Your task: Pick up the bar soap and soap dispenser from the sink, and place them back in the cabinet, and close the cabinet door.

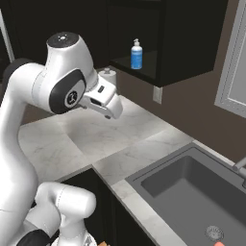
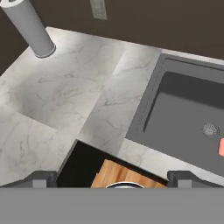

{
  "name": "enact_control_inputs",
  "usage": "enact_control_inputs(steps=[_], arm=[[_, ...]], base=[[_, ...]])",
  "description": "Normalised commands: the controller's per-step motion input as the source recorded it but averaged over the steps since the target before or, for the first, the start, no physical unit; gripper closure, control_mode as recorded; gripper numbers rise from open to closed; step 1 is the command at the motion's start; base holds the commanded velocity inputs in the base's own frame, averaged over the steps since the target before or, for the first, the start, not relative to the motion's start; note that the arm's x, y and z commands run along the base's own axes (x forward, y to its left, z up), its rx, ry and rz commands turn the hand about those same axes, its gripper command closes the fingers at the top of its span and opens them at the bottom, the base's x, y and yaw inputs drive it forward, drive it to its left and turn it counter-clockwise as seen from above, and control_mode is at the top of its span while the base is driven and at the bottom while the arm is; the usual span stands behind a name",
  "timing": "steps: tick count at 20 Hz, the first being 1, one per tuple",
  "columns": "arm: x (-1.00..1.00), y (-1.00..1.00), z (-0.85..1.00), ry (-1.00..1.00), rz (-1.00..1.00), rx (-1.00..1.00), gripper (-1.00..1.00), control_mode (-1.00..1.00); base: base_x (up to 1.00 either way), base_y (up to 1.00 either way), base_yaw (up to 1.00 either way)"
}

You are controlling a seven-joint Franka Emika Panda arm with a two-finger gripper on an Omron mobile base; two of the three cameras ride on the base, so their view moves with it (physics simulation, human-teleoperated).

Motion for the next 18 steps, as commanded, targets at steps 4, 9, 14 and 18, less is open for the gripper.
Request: enact_control_inputs(steps=[4,9,14,18], arm=[[-0.31,0.00,-0.18,0.03,0.04,0.00,-1.00,-1.00],[-0.28,0.01,-0.20,0.00,0.05,0.00,-1.00,-1.00],[-0.30,0.01,-0.20,0.00,0.06,0.00,-1.00,-1.00],[-0.24,0.04,-0.21,0.00,0.04,0.00,-1.00,-1.00]], base=[[0.00,0.00,0.00],[0.00,0.00,0.00],[0.00,0.00,0.00],[0.00,0.00,0.00]])
